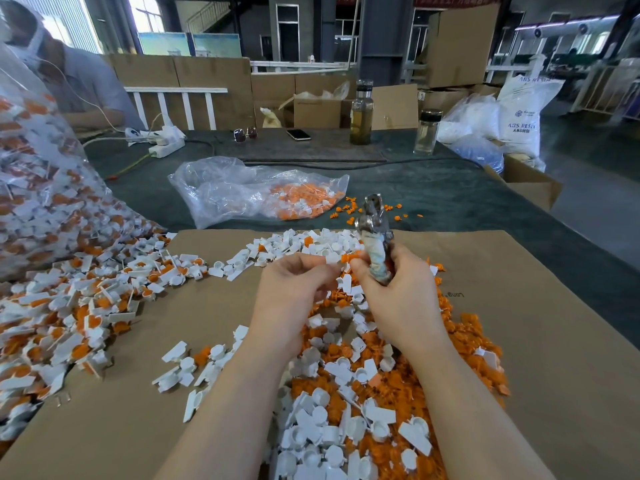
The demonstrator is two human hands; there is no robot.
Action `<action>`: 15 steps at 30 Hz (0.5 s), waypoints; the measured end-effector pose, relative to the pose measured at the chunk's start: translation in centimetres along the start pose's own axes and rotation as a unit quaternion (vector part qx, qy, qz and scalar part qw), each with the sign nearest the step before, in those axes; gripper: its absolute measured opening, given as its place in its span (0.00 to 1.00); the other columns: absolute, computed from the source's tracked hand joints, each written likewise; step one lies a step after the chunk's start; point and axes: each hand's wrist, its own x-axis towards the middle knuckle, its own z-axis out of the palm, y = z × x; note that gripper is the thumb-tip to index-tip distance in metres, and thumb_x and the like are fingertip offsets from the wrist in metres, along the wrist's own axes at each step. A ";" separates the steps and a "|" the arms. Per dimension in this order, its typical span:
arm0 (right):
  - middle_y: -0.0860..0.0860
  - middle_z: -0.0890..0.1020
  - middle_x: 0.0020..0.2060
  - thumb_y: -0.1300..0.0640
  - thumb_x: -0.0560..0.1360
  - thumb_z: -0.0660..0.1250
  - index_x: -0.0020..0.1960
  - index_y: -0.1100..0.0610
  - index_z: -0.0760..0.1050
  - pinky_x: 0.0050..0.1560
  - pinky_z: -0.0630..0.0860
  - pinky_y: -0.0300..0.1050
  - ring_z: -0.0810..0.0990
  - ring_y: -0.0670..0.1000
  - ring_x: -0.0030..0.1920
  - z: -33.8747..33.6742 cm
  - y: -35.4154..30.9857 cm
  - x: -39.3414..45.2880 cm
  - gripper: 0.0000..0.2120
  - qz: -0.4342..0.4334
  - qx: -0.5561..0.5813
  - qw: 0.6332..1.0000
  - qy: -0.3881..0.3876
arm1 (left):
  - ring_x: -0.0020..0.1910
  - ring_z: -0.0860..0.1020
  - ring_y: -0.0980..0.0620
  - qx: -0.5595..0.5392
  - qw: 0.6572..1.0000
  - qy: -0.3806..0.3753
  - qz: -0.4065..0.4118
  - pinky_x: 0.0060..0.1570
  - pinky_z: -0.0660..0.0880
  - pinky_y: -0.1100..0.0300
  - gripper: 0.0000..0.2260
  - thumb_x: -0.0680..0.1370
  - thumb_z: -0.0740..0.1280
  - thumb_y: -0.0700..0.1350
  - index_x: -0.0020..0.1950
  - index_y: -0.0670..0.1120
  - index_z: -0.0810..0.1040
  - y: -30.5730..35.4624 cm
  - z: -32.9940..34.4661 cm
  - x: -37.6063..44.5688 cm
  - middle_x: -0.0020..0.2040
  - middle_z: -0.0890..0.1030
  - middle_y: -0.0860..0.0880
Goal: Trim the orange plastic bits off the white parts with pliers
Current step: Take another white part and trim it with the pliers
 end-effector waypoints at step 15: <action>0.38 0.76 0.34 0.48 0.75 0.70 0.48 0.46 0.72 0.35 0.70 0.27 0.77 0.36 0.42 0.1 -0.2 -0.4 0.07 -0.039 -0.016 0.998 0.057 | 0.37 0.85 0.53 0.037 0.997 0.043 0.060 0.37 0.79 0.66 0.04 0.71 0.77 0.40 0.39 0.45 0.84 0.2 0.7 -0.6 0.35 0.86 0.49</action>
